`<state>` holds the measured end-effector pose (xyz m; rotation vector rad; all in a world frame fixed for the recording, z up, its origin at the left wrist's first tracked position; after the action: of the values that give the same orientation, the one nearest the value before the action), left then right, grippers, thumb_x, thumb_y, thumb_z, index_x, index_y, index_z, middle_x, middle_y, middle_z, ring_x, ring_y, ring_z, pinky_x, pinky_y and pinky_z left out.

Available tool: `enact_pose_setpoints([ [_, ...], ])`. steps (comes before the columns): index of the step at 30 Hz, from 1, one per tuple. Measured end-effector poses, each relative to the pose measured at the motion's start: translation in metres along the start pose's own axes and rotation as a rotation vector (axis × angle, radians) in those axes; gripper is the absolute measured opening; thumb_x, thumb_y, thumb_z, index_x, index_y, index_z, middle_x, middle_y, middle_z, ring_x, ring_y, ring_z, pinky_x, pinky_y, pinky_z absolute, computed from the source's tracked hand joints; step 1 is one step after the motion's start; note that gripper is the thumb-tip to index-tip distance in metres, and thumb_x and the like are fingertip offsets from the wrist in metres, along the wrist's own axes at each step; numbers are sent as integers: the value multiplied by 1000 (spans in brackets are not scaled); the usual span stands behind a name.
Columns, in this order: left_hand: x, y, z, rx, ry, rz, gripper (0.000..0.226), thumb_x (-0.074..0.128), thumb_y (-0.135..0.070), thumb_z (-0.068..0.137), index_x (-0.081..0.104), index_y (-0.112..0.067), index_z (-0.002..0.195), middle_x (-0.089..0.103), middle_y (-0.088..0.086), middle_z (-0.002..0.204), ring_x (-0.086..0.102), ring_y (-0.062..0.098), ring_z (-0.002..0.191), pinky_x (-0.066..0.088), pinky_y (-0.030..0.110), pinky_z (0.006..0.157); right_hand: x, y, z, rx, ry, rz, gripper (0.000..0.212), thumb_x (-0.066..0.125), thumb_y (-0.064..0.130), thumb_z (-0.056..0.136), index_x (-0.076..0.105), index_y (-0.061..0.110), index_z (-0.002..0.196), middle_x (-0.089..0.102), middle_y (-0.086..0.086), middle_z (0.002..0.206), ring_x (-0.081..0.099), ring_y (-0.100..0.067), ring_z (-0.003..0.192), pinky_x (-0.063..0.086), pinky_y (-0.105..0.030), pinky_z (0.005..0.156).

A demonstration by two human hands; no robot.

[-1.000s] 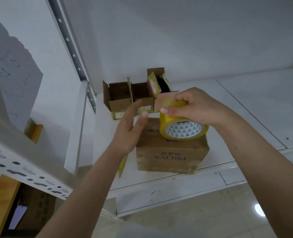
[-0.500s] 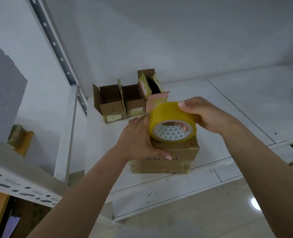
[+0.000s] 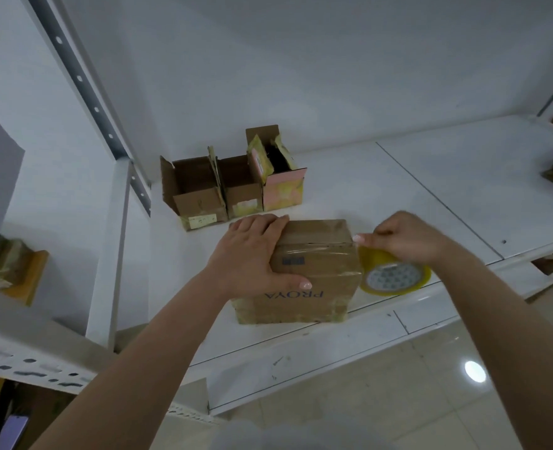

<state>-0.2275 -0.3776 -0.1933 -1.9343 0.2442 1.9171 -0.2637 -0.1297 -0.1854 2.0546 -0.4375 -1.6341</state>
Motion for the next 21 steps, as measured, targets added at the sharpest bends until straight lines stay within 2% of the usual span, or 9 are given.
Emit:
enact_pose_setpoints([
  [2,1,0,0,-4,10,6,126,26,-100,55,12,-25,154,24,-2,155,21,20,142,14,36,117,15,-9,0,5,-2,185,71,60,75,57,66,5,57,51,-7,52,51,-18,48,40,-25,55],
  [6,-1,0,3,11,14,-17,124,29,-99,55,13,-27,154,26,-2,154,23,22,140,19,40,116,17,-11,2,23,27,251,51,63,70,62,67,21,47,58,0,48,57,-9,44,41,-22,53],
  [10,-7,3,5,49,20,-118,116,40,-94,58,11,-36,154,32,-1,151,26,23,138,24,40,111,14,-10,1,19,-34,247,55,62,72,62,60,22,40,48,3,42,49,-9,40,39,-26,55],
  [12,-4,-2,4,114,25,-32,104,31,-93,66,2,-43,152,21,1,159,15,25,145,13,44,116,15,-11,0,25,-34,243,54,61,72,64,59,25,38,46,5,39,47,-5,37,38,-27,55],
  [14,2,-10,2,172,62,113,87,11,-91,72,-13,-51,146,-4,-3,163,-9,24,150,-4,50,117,16,-10,1,33,-28,255,52,62,70,65,62,25,39,51,5,40,50,-4,37,38,-25,54],
  [16,5,-11,2,177,127,133,79,0,-87,72,-14,-54,143,-17,-7,160,-23,22,146,-12,51,116,15,-8,2,40,-25,261,52,63,70,63,66,21,46,58,3,45,56,-5,41,40,-23,54],
  [18,-2,-8,0,152,151,-67,74,-1,-82,80,-3,-51,147,-16,-10,160,-25,16,145,-15,46,115,13,-7,1,44,-27,257,53,62,70,62,69,18,54,62,3,48,60,-5,43,41,-22,53],
  [19,-10,-1,-2,106,86,-263,68,5,-77,87,7,-49,149,-10,-12,161,-20,12,146,-14,42,115,12,-8,0,43,-28,257,53,62,70,62,69,18,54,62,3,48,60,-4,43,41,-23,53],
  [21,-23,28,-12,-102,-223,-621,53,25,-60,99,32,-41,148,18,-10,161,8,9,148,6,35,116,12,-9,-3,41,-27,260,53,63,69,63,66,17,52,58,4,44,56,-2,40,40,-23,54],
])
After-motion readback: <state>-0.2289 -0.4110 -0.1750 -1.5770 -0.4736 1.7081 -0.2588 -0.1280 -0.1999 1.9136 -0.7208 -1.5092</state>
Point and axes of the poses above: each hand's wrist, its own z-axis towards the middle knuckle, its own x-axis out of the palm, y = z × x, the point moved 6 cm from there along z, towards the middle knuckle
